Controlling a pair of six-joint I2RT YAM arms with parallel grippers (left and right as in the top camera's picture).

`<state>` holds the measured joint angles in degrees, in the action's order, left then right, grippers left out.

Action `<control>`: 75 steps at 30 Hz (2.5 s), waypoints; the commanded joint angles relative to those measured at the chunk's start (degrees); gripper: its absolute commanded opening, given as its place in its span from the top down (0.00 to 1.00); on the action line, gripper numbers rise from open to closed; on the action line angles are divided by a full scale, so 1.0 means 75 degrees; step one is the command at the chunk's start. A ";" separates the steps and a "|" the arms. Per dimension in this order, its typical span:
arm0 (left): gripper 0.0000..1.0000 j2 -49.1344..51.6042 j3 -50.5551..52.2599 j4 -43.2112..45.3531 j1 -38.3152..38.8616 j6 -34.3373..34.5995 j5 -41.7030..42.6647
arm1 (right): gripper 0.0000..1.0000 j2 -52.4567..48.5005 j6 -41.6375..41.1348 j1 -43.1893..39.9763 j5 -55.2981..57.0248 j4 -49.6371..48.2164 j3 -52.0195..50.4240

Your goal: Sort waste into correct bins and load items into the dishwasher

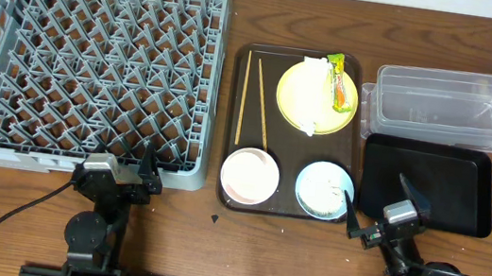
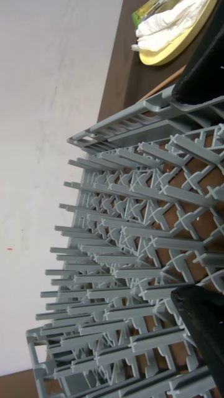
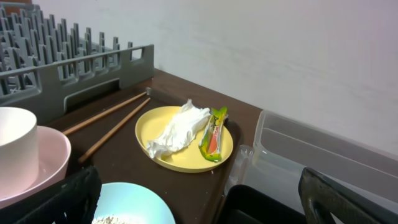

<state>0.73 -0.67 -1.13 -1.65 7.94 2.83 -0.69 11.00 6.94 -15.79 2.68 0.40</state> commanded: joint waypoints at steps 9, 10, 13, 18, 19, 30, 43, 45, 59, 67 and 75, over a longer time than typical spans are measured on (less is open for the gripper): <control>0.07 -0.0052 0.0058 -0.0364 0.0032 0.0070 -0.0064 | 0.01 0.0006 -0.0029 0.0035 0.0017 0.0032 -0.0012; 0.07 -0.0052 0.0058 -0.0364 0.0032 0.0070 -0.0064 | 0.01 0.0006 -0.0029 0.0035 0.0017 0.0035 -0.0012; 0.06 -0.0052 0.0058 -0.0364 0.0032 0.0070 -0.0064 | 0.01 0.0006 -0.0029 0.0035 0.0017 0.0032 -0.0012; 0.07 -0.0052 0.0058 -0.0364 0.0032 0.0070 -0.0064 | 0.01 0.0006 -0.0029 0.0035 0.0017 0.0032 -0.0012; 0.07 -0.0052 0.0058 -0.0364 0.0032 0.0070 -0.0064 | 0.01 0.0006 -0.0029 0.0035 0.0015 0.0032 -0.0012; 0.07 -0.0052 0.0058 -0.0364 0.0032 0.0070 -0.0064 | 0.01 0.0006 -0.0029 0.0035 0.0017 0.0032 -0.0012; 0.07 -0.0052 0.0058 -0.0361 0.0032 0.0076 -0.0026 | 0.01 0.0006 -0.0085 0.0035 -0.0058 -0.0227 -0.0012; 0.07 -0.0052 0.0058 -0.0353 0.0032 0.0076 0.0175 | 0.01 0.0006 -0.0321 0.0035 -0.0618 -0.0251 -0.0012; 0.07 0.1023 -0.2818 -0.0874 0.0032 0.0592 0.2022 | 0.01 -0.1533 -0.1644 0.0032 -0.0726 -0.0554 0.2602; 0.06 0.4401 -0.7053 -0.3876 0.0032 0.0583 0.3372 | 0.01 -0.5925 -0.1749 0.0035 -0.2037 0.2020 0.6927; 0.07 0.6505 -0.8813 -0.5799 0.0032 0.0586 0.4089 | 0.01 -1.0421 -0.1749 0.0242 -0.2285 0.5508 1.1170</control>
<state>45.82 -64.71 -42.94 -1.65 12.08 30.11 -69.25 -1.93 7.14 -30.89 39.94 75.92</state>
